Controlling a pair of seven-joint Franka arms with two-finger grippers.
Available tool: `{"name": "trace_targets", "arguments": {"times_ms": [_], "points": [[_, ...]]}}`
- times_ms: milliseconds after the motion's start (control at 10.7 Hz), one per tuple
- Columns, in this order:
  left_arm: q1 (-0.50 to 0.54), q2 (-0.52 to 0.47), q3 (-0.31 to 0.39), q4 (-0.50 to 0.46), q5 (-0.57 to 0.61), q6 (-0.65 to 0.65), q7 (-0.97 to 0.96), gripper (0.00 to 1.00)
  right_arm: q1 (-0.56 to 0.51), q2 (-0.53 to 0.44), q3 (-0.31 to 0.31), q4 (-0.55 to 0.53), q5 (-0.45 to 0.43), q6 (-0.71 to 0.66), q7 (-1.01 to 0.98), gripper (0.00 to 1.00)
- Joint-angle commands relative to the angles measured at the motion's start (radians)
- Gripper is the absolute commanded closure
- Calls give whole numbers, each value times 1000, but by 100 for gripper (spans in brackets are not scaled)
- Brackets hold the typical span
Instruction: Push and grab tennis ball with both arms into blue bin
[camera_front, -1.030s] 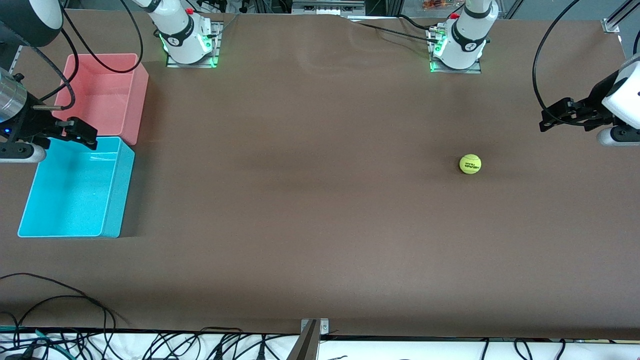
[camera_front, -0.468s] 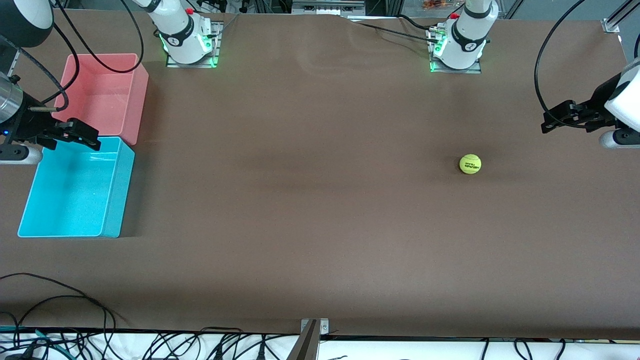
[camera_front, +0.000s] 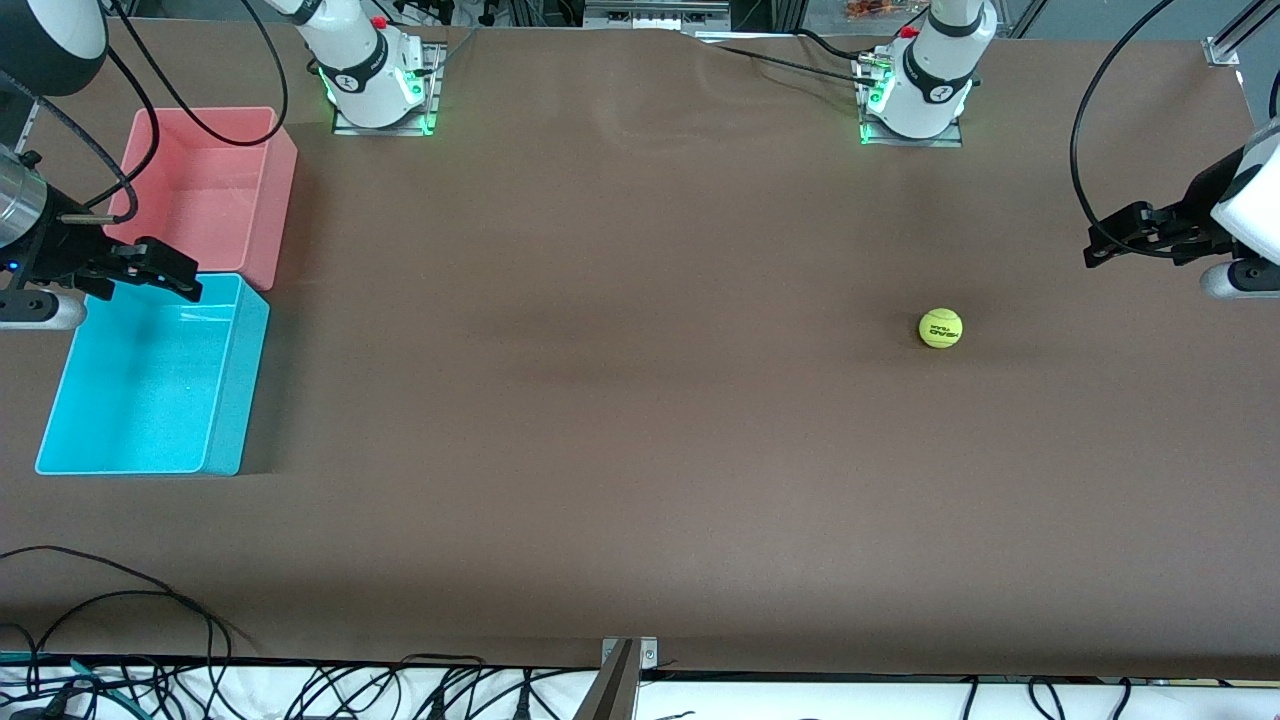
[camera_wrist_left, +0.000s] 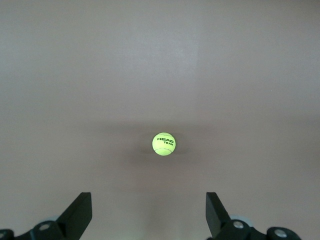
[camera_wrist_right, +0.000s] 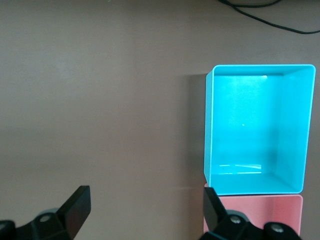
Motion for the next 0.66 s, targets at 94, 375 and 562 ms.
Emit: {"name": "trace_targets", "arguments": {"times_ms": [94,375,562], "points": [[2,4,-5,15,-16,-9,4,0,-5,4,1,-1,18,-6,6,0],[5,4,-2,15,-16,-9,4,0,-5,4,1,-1,18,-4,6,0],[3,4,-3,15,-16,-9,4,0,-5,4,1,-1,18,-4,8,0]]}}
